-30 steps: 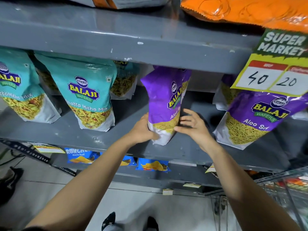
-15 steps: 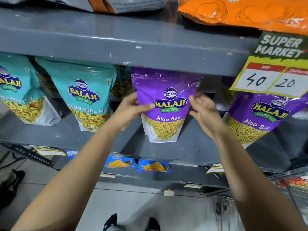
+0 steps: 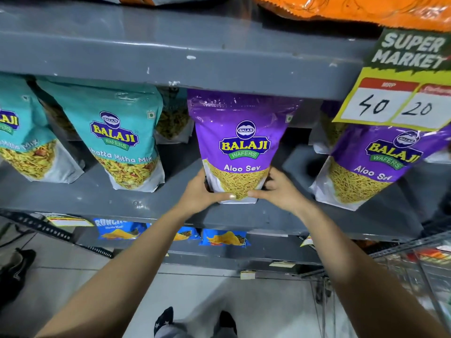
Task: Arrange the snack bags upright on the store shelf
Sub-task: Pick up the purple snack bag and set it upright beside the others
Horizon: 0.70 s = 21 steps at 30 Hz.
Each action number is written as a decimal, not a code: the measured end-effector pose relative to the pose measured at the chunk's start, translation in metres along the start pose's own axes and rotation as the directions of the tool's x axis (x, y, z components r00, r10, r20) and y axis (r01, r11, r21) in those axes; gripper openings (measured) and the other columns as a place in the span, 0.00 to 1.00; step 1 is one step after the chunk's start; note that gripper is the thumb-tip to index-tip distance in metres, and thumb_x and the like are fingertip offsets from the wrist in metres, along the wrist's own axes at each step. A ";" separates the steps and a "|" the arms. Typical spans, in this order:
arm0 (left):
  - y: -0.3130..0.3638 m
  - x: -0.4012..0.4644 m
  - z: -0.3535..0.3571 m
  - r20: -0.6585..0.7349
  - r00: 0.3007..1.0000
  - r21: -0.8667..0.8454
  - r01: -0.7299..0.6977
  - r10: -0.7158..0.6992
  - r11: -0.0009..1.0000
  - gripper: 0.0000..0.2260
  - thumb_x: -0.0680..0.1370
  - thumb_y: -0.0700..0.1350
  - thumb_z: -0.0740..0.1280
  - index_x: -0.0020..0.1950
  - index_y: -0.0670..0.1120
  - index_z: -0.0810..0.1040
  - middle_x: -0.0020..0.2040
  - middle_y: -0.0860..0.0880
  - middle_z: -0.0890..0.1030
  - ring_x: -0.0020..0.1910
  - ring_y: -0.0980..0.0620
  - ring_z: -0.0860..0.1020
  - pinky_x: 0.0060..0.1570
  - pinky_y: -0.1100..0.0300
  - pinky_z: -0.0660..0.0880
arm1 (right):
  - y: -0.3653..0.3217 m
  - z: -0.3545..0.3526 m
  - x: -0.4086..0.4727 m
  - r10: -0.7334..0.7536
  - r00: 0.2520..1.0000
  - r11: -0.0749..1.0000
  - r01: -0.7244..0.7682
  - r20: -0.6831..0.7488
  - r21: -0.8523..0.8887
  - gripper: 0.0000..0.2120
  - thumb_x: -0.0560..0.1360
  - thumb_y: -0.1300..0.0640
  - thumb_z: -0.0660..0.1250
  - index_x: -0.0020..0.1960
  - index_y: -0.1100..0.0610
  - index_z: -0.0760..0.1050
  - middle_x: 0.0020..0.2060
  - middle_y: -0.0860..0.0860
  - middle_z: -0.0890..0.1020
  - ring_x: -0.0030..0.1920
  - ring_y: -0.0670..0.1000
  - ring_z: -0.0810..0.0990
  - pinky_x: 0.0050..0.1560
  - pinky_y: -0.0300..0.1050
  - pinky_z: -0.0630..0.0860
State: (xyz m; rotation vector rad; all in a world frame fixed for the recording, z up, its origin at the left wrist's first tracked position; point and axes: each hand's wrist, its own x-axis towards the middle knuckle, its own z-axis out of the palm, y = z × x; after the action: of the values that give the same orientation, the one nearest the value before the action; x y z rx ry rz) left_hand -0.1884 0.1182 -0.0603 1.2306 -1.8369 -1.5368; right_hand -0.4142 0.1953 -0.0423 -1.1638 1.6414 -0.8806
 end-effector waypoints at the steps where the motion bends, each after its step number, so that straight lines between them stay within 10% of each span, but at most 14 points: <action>1: 0.001 -0.003 0.004 -0.039 0.999 0.018 -0.014 0.014 1.000 0.31 0.64 0.50 0.81 0.63 0.54 0.73 0.56 0.59 0.82 0.54 0.59 0.81 0.55 0.59 0.79 | 0.004 0.003 -0.002 -0.007 1.000 1.000 0.007 -0.014 -0.003 0.34 0.64 0.58 0.81 0.66 0.54 0.72 0.58 0.50 0.85 0.54 0.51 0.86 0.63 0.58 0.78; 7: -0.001 -0.019 0.009 -0.076 0.997 0.088 -0.029 0.035 0.996 0.30 0.62 0.52 0.81 0.60 0.52 0.74 0.52 0.59 0.83 0.50 0.59 0.82 0.47 0.68 0.78 | 0.015 0.007 -0.020 -0.022 0.998 0.999 0.020 -0.051 -0.035 0.33 0.58 0.43 0.80 0.60 0.36 0.72 0.58 0.44 0.84 0.56 0.55 0.85 0.62 0.59 0.79; 21: 0.002 -0.042 0.015 -0.046 0.999 0.068 -0.020 0.024 0.997 0.28 0.63 0.49 0.81 0.59 0.53 0.73 0.54 0.56 0.83 0.52 0.58 0.82 0.47 0.70 0.78 | 0.026 0.015 -0.044 -0.058 0.996 0.997 0.053 -0.072 -0.064 0.34 0.65 0.50 0.81 0.65 0.42 0.69 0.56 0.40 0.83 0.57 0.51 0.83 0.62 0.55 0.79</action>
State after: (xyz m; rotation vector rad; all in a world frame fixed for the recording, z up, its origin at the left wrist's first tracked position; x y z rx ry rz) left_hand -0.1797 0.1620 -0.0540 1.2618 -1.8798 -1.4329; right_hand -0.4020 0.2444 -0.0591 -1.2379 1.7135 -0.9233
